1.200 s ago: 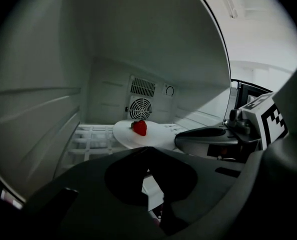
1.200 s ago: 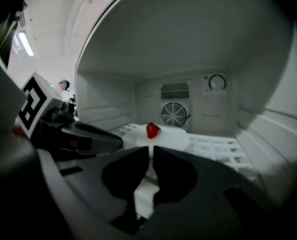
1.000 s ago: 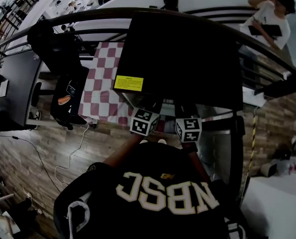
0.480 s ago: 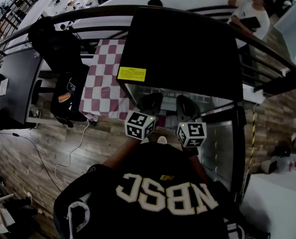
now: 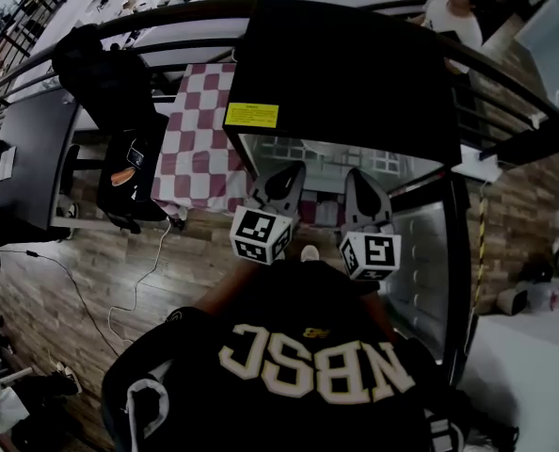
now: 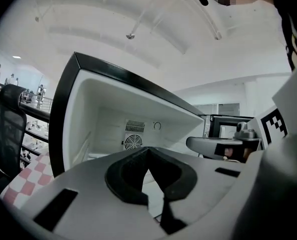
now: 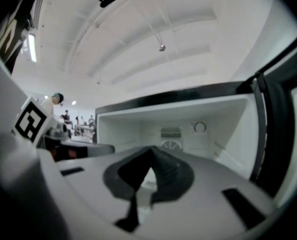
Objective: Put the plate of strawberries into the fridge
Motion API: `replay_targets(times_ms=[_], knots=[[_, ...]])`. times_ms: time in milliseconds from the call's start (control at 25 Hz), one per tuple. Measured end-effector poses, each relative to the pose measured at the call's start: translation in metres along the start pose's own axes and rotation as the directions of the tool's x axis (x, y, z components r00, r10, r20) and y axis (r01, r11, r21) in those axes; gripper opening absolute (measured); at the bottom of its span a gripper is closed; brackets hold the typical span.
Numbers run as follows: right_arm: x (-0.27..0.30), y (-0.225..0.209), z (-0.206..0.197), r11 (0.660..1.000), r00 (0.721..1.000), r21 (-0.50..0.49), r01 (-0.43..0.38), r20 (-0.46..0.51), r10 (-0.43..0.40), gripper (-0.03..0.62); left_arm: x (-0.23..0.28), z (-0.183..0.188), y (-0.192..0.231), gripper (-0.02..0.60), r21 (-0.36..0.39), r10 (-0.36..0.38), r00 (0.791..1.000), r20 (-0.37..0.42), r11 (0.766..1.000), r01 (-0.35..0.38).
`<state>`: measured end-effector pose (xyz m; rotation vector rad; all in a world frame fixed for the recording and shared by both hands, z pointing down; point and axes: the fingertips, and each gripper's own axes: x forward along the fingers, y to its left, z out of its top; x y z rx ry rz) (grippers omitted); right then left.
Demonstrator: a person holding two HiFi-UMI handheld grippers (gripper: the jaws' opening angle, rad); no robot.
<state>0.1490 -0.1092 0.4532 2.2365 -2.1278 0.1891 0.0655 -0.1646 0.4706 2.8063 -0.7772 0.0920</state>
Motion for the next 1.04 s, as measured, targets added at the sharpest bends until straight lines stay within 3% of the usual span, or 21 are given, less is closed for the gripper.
replay_targets(times_ms=[600, 1040], knots=[[-0.001, 0.001, 0.009, 0.999, 1.0, -0.026, 0.028, 0.002, -0.028, 0.02, -0.005, 0.015, 0.002, 0.015, 0.038, 0.005, 1.0, 0.029, 0.999, -0.006], [0.011, 0.006, 0.023, 1.0, 1.0, -0.027, 0.002, 0.026, -0.002, 0.02, -0.005, 0.035, 0.002, 0.015, 0.102, 0.019, 0.997, 0.079, 0.994, -0.027]])
